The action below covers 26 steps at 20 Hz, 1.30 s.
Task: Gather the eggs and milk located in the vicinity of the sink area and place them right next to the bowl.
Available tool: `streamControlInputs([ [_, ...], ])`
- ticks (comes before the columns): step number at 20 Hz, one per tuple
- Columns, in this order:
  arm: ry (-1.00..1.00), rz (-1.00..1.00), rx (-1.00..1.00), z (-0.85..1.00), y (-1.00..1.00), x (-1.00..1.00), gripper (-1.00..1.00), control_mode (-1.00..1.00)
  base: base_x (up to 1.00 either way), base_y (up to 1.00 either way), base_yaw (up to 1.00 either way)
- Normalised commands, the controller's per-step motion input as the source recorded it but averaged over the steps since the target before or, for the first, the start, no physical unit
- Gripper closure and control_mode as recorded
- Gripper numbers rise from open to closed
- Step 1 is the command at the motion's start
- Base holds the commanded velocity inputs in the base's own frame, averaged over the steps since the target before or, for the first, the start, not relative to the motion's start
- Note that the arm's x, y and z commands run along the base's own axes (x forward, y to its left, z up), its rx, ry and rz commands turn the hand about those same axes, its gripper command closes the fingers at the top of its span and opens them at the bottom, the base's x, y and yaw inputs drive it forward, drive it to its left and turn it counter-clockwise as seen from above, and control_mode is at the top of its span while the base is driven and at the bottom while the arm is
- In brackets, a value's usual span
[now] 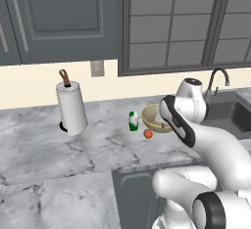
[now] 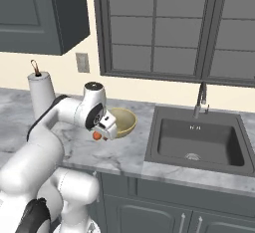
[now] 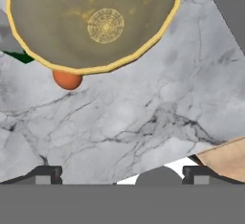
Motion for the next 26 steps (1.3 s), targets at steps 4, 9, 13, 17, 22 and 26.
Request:
streamControlInputs([
  [4,0.0,0.43,0.0,0.07,0.0,-0.16,-1.0,-1.0,0.0,0.0,0.0],
  [9,0.0,0.13,0.0,0.0,0.01,0.0,-1.0,-1.0,0.0,0.0,0.0],
  [13,0.0,0.0,0.0,0.0,0.0,0.0,-1.0,-1.0,0.0,0.0,0.0],
  [17,-0.03,0.01,0.0,-0.05,-0.3,0.0,-1.0,1.0,0.01,-0.5,0.01],
  [22,0.0,0.0,0.0,0.0,0.0,0.0,-1.0,1.0,0.16,-1.0,0.02],
  [26,0.0,0.0,0.0,0.0,0.0,0.0,-1.0,1.0,0.18,-1.0,0.03],
])
